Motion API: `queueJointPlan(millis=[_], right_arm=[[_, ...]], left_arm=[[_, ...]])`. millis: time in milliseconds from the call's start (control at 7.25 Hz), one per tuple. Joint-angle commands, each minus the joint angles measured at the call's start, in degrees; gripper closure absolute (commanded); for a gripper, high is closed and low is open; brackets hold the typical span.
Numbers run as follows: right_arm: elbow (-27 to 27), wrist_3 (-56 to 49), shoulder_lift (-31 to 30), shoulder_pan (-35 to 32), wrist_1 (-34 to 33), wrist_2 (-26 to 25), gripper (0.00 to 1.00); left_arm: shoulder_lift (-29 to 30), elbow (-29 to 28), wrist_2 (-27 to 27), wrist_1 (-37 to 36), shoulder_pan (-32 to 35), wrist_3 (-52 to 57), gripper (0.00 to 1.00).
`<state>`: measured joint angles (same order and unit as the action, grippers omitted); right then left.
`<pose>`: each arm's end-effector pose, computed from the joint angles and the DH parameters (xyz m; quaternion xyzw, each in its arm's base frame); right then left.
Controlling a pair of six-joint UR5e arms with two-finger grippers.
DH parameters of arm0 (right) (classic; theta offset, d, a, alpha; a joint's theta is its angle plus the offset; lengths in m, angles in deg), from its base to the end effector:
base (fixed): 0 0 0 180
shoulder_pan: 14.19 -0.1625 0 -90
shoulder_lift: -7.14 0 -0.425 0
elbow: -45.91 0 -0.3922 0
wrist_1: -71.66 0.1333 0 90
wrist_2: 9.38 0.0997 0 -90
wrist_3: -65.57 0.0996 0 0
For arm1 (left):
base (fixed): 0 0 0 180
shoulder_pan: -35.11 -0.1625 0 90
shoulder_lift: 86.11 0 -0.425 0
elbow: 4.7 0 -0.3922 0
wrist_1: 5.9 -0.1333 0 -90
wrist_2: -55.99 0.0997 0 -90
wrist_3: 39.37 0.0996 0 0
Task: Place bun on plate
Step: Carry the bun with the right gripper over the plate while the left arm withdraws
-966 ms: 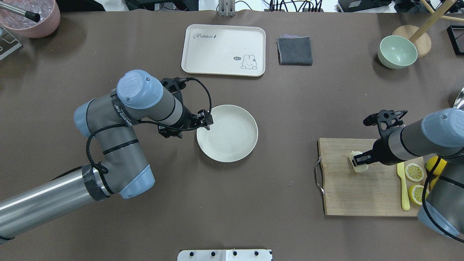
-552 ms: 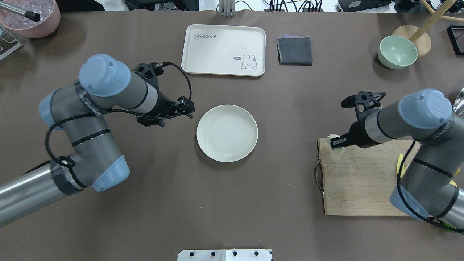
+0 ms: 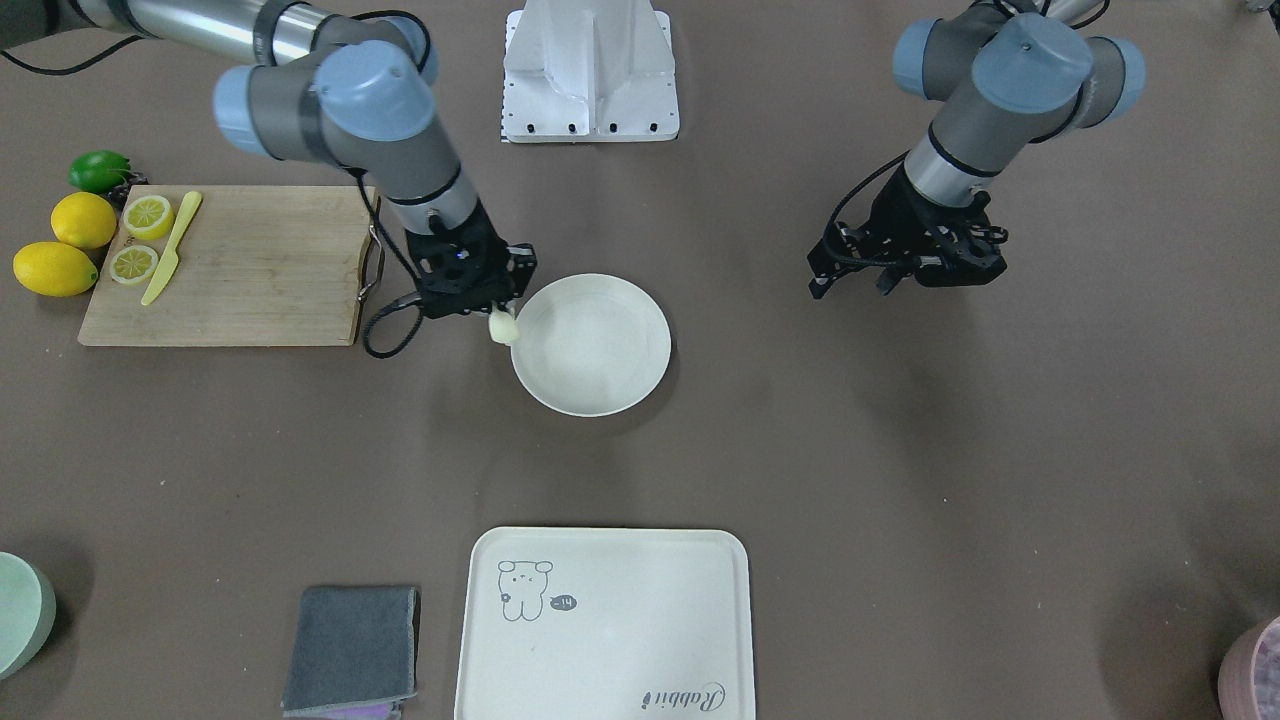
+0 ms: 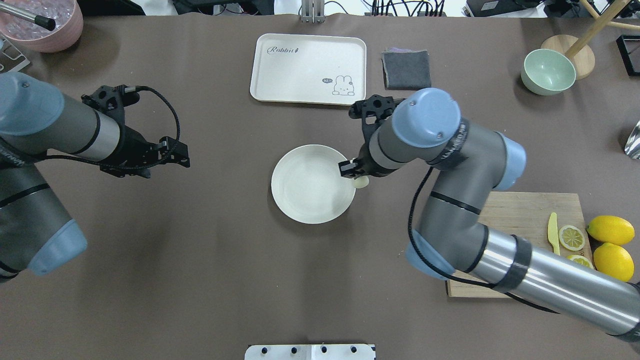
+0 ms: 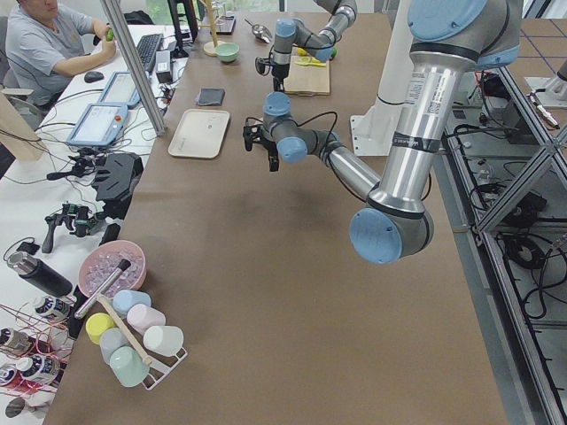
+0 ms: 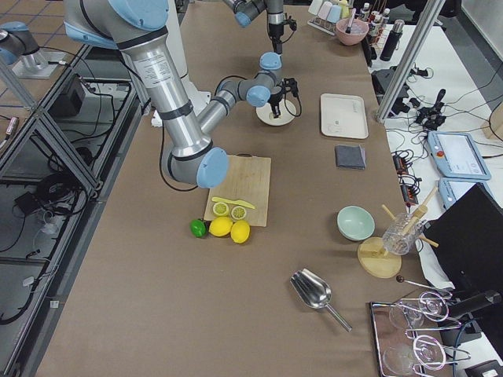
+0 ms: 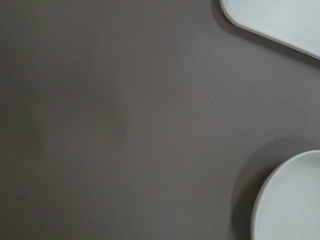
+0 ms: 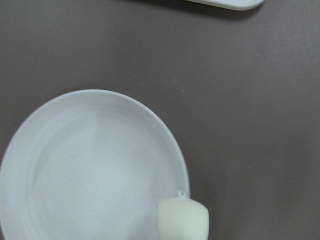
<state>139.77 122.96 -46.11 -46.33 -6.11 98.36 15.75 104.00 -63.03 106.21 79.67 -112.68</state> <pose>-0.5277 -0.4531 0.2256 0.1188 -0.4452 -0.0722 0.8846 0.3357 -0.4498 0.3526 0.0256 0.4840 -0.1011 0.8689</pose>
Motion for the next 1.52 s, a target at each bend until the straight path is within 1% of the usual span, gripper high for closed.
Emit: queueJointPlan(millis=[0,138,276,414,552,690,828,966,1241,1379], right_arm=[[-9.81,3.59,8.41,1.91,0.07,-2.19,0.80],[-10.18,3.69,8.33,2.70,0.08,-2.19,0.74],[-11.23,3.69,8.24,3.49,0.16,-2.45,0.70],[-11.41,3.78,7.98,3.67,0.25,-2.54,0.64],[-11.68,5.96,7.80,4.28,0.43,-2.62,0.63],[-11.85,7.02,7.72,4.46,2.25,-2.97,0.61],[-11.85,9.30,7.80,4.64,2.19,-3.24,0.61],[-11.94,9.41,7.72,4.81,2.27,-3.94,0.54],[-12.12,9.41,7.80,4.73,2.62,-4.03,0.00],[-12.12,9.49,7.80,4.73,2.62,-4.03,0.00]], left_arm=[[-7.01,3.09,-0.34,0.74,3.94,5.44,0.03],[-7.21,2.75,-2.95,1.18,4.04,5.46,0.03],[-7.03,2.57,-3.23,1.27,4.04,5.55,0.03],[-6.51,2.05,-3.15,1.27,3.96,5.55,0.03],[-5.72,1.52,-2.98,1.27,3.78,5.37,0.03],[-5.63,1.34,-3.15,1.27,3.69,5.54,0.03],[-4.58,-0.23,-3.24,1.27,3.69,5.63,0.03],[-4.14,-0.85,-3.24,1.27,3.69,5.90,0.03],[-4.22,-0.68,-3.24,1.18,3.78,5.90,0.03],[-4.31,-0.42,-3.32,1.18,3.87,5.90,0.03]])
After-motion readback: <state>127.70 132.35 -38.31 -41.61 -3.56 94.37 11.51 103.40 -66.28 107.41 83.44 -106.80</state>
